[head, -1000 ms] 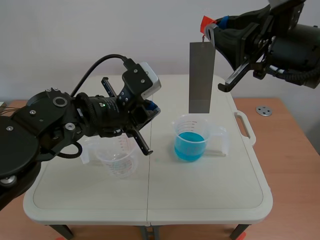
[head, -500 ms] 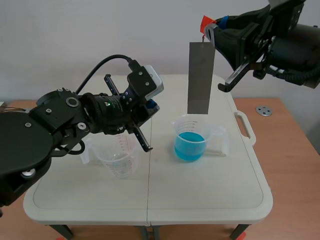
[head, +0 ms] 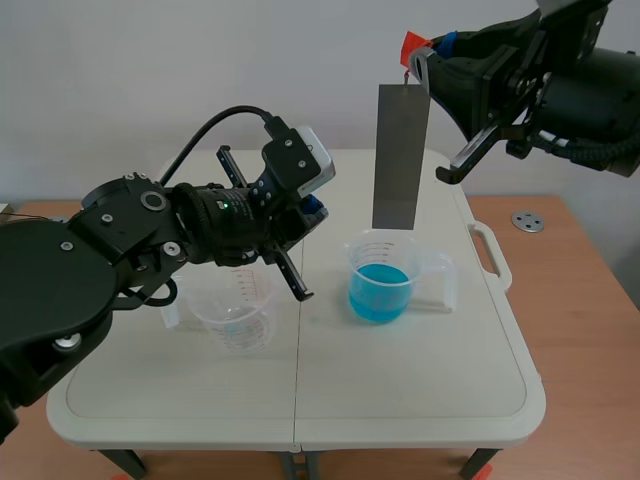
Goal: Hold the metal plate by the orange handle, dip it into the blue solution, take it out and point at it, then put the plate back in the beaker on the left.
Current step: 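Lower the plate into the blue solution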
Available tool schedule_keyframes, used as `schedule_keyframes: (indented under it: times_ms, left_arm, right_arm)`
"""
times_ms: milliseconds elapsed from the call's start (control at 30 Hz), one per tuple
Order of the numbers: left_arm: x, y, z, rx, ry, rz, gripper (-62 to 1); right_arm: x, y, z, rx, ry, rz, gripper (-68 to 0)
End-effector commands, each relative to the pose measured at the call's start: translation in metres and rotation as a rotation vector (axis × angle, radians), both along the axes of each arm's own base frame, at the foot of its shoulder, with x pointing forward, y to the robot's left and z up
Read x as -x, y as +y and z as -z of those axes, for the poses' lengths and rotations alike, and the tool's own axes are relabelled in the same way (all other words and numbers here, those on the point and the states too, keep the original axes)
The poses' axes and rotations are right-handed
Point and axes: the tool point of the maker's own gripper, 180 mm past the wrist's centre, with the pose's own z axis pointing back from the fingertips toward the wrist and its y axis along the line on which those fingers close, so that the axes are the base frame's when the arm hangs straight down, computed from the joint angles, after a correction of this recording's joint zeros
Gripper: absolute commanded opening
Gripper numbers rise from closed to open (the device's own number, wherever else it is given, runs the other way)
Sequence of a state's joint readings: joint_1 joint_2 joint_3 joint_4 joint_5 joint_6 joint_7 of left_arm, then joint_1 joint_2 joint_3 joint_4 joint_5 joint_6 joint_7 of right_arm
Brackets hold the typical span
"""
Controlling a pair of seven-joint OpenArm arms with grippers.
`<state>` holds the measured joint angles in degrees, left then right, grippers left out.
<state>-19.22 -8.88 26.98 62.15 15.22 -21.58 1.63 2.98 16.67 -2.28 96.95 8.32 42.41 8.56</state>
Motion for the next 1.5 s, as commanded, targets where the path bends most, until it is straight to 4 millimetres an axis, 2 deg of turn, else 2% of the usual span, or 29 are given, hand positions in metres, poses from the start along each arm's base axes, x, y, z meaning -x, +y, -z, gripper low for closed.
schedule_keyframes:
  times_ms: [0,467,633,767,900,1033,1467]
  left_arm:
    - [-0.004,-0.005,-0.011,0.01,-0.028,0.016,-58.4]
    - [-0.004,-0.002,-0.008,-0.011,-0.025,0.016,-58.4]
    - [-0.016,0.027,-0.013,-0.039,-0.08,-0.072,-58.4]
    - [-0.012,0.059,-0.018,-0.033,-0.078,-0.118,-58.4]
    - [0.003,0.087,-0.026,-0.018,-0.077,-0.144,-58.4]
    - [0.026,0.106,-0.035,0.0,-0.066,-0.152,-58.4]
    - [0.111,0.136,-0.058,0.015,-0.01,-0.169,-58.3]
  right_arm:
    - [0.001,0.003,-0.014,-0.017,-0.041,-0.019,-66.2]
    - [0.001,0.003,-0.014,-0.017,-0.041,-0.019,-66.2]
    - [0.001,0.003,-0.014,-0.018,-0.041,-0.019,-66.2]
    - [0.001,0.003,-0.014,-0.018,-0.041,-0.019,-66.2]
    - [0.001,0.003,-0.014,-0.018,-0.041,-0.019,-66.2]
    - [0.001,0.003,-0.014,-0.018,-0.041,-0.019,-66.2]
    - [-0.001,0.001,-0.007,-0.038,-0.023,-0.019,-66.2]
